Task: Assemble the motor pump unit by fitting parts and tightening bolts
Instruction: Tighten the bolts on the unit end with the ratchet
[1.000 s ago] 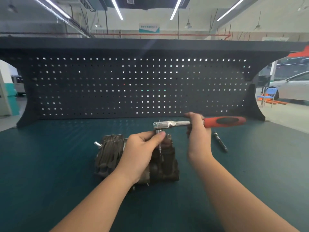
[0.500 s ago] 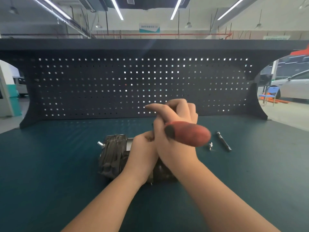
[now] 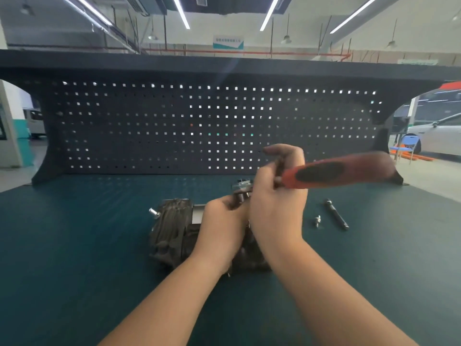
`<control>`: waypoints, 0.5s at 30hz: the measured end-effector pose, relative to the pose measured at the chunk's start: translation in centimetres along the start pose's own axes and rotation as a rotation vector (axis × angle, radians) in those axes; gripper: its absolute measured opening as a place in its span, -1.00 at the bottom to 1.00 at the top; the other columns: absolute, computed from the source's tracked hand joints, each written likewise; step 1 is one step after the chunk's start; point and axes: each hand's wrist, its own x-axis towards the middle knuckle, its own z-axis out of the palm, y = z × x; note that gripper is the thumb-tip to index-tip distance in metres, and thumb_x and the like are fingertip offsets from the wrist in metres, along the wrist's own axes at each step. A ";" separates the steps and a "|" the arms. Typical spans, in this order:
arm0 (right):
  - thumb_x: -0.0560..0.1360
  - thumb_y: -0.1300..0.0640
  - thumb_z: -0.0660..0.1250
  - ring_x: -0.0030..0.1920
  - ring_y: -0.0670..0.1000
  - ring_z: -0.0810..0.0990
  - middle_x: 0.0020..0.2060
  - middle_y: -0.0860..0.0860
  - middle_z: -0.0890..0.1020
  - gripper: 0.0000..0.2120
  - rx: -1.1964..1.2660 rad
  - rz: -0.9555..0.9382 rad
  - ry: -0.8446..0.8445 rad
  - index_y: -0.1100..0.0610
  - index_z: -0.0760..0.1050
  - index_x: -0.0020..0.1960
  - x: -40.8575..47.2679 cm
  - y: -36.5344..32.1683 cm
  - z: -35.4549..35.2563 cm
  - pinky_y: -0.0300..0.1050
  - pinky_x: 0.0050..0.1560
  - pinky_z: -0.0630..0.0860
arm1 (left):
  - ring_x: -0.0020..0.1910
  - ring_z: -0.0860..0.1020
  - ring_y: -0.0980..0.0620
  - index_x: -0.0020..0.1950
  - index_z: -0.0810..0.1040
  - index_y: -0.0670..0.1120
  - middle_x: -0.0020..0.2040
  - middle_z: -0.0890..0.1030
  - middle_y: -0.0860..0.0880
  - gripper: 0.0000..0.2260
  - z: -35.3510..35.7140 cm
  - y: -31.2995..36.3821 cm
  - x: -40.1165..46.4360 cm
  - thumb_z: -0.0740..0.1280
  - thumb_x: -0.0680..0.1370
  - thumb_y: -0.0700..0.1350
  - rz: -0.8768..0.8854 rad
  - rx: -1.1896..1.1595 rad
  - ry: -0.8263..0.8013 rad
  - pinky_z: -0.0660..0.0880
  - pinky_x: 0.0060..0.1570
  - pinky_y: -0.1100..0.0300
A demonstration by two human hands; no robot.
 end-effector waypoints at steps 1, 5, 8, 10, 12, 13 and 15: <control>0.37 0.18 0.09 -0.26 -0.23 0.46 -0.25 -0.22 0.39 -0.77 -0.079 -0.028 -0.026 -0.16 0.33 -0.13 -0.6 -0.6 0.9 -0.43 -0.31 0.34 | -0.38 0.52 0.02 -0.40 0.58 -0.13 -0.38 0.59 -0.09 -0.79 0.0 -0.2 0.0 0.33 0.45 -0.25 -0.002 -0.027 0.004 0.48 -0.30 0.20; 0.36 0.18 0.16 -0.08 0.05 0.45 -0.12 -0.14 0.33 -0.77 -0.299 -0.222 -0.170 -0.11 0.30 -0.07 -1.9 -1.2 2.2 -0.02 -0.17 0.48 | 0.02 0.52 -0.08 -0.04 0.50 -0.08 0.01 0.56 -0.14 -0.75 -0.2 0.2 0.1 0.22 0.31 -0.11 0.052 -0.031 -0.053 0.48 0.09 -0.14; 0.36 -0.10 0.14 -0.18 -0.02 0.52 -0.21 -0.13 0.49 -0.90 -0.321 -0.129 -0.124 -0.25 0.29 -0.13 -0.2 -0.3 0.4 -0.11 -0.27 0.46 | -0.25 0.56 -0.08 -0.23 0.58 -0.19 -0.25 0.62 -0.20 -0.91 -0.4 -0.3 0.7 0.36 0.39 -0.16 -0.011 -0.026 -0.019 0.48 -0.21 0.01; 0.33 -0.15 0.14 -0.39 -0.17 0.50 -0.42 -0.14 0.54 -0.92 -0.223 0.090 -0.050 -0.21 0.38 -0.26 1.2 0.9 -1.0 -0.23 -0.36 0.42 | -0.20 0.65 -0.19 -0.23 0.66 -0.19 -0.22 0.69 -0.20 -0.84 -0.5 -0.5 1.0 0.40 0.52 -0.15 -0.040 -0.024 -0.036 0.58 -0.13 -0.02; 0.39 0.00 0.23 -0.55 -0.15 0.31 -0.60 -0.12 0.38 -0.80 -0.094 0.350 0.022 0.00 0.31 -0.38 2.2 2.5 -2.5 -0.25 -0.47 0.28 | -0.02 0.67 -0.20 -0.11 0.69 -0.18 -0.11 0.71 -0.19 -0.82 -0.7 -0.6 1.2 0.36 0.56 -0.11 -0.054 -0.026 -0.043 0.56 0.12 -0.14; 0.42 0.06 0.27 -0.56 -0.10 0.21 -0.60 -0.12 0.28 -0.72 0.010 0.526 0.020 0.02 0.24 -0.38 2.5 3.1 -3.0 -0.20 -0.48 0.20 | 0.01 0.66 -0.18 -0.08 0.69 -0.18 -0.08 0.71 -0.17 -0.82 -0.8 -0.5 1.1 0.36 0.56 -0.10 -0.057 -0.031 -0.050 0.53 0.17 -0.18; 0.46 0.11 0.32 -0.52 -0.06 0.11 -0.56 -0.09 0.20 -0.66 0.224 0.726 0.027 0.00 0.20 -0.36 2.6 3.7 -3.3 -0.17 -0.45 0.10 | 0.04 0.66 -0.16 -0.04 0.69 -0.17 -0.06 0.72 -0.15 -0.81 -0.7 -0.5 1.1 0.36 0.56 -0.07 -0.075 -0.029 -0.046 0.51 0.19 -0.21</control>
